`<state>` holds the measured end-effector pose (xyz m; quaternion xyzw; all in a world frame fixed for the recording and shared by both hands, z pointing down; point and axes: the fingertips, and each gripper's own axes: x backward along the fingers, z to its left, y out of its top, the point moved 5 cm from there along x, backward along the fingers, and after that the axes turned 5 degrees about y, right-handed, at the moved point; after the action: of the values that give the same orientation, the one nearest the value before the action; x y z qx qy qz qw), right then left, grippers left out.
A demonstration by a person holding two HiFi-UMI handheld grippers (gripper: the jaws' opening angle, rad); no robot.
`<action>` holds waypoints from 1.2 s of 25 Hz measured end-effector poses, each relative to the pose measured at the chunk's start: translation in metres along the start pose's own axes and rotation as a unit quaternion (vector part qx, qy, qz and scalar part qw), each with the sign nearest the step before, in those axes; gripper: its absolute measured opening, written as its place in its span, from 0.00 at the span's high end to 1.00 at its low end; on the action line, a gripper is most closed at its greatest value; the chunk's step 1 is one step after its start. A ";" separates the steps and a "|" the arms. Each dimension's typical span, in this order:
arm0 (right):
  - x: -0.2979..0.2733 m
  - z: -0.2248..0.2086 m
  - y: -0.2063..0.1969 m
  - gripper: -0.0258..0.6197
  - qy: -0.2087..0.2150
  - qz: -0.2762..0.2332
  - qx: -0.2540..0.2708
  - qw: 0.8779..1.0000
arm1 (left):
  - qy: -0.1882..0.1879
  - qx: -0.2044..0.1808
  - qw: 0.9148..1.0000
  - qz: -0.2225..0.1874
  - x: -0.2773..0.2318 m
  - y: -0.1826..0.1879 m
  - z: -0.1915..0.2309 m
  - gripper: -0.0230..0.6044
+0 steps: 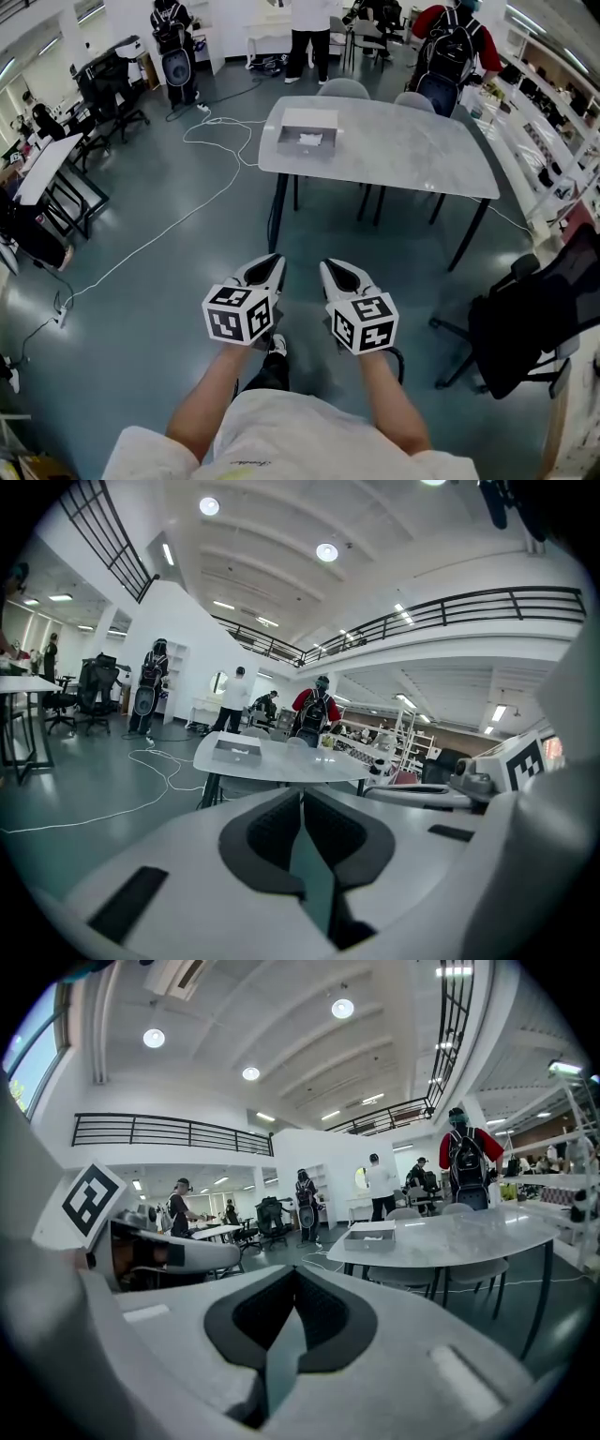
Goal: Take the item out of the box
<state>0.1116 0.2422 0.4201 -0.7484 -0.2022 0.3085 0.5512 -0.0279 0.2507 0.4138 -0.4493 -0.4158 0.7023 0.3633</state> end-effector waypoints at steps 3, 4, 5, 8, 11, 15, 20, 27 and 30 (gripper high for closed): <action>-0.021 -0.011 0.005 0.95 -0.006 0.003 -0.001 1.000 | -0.006 0.004 1.000 0.004 -0.019 0.006 0.015 0.93; -0.030 -0.014 0.007 0.95 -0.008 0.004 -0.001 1.000 | -0.007 0.006 1.000 0.004 -0.026 0.009 0.022 0.93; -0.039 -0.016 0.010 0.95 -0.010 0.006 0.000 1.000 | -0.009 0.007 1.000 0.005 -0.032 0.013 0.030 0.93; -0.066 -0.026 0.016 0.95 -0.019 0.014 -0.001 1.000 | -0.019 0.014 1.000 0.004 -0.054 0.025 0.050 0.93; -0.095 -0.032 0.027 0.95 -0.023 0.022 -0.001 0.999 | -0.025 0.020 0.999 0.004 -0.075 0.041 0.072 0.93; -0.136 -0.035 0.045 0.95 -0.030 0.030 0.006 0.999 | -0.034 0.031 0.999 0.003 -0.098 0.062 0.107 0.93; -0.189 -0.040 0.061 0.95 -0.046 0.030 0.008 0.998 | -0.048 0.029 0.998 0.005 -0.126 0.080 0.152 0.93; -0.236 -0.056 0.069 0.95 -0.067 0.035 -0.003 0.997 | -0.065 0.027 0.997 0.021 -0.166 0.093 0.189 0.93; -0.250 -0.061 0.071 0.95 -0.074 0.035 -0.005 0.997 | -0.073 0.026 0.997 0.025 -0.180 0.097 0.199 0.93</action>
<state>-0.0315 0.0165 0.4244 -0.7329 -0.2183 0.3812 0.5195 -0.1669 0.0029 0.4346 -0.3971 -0.4118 0.7527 0.3260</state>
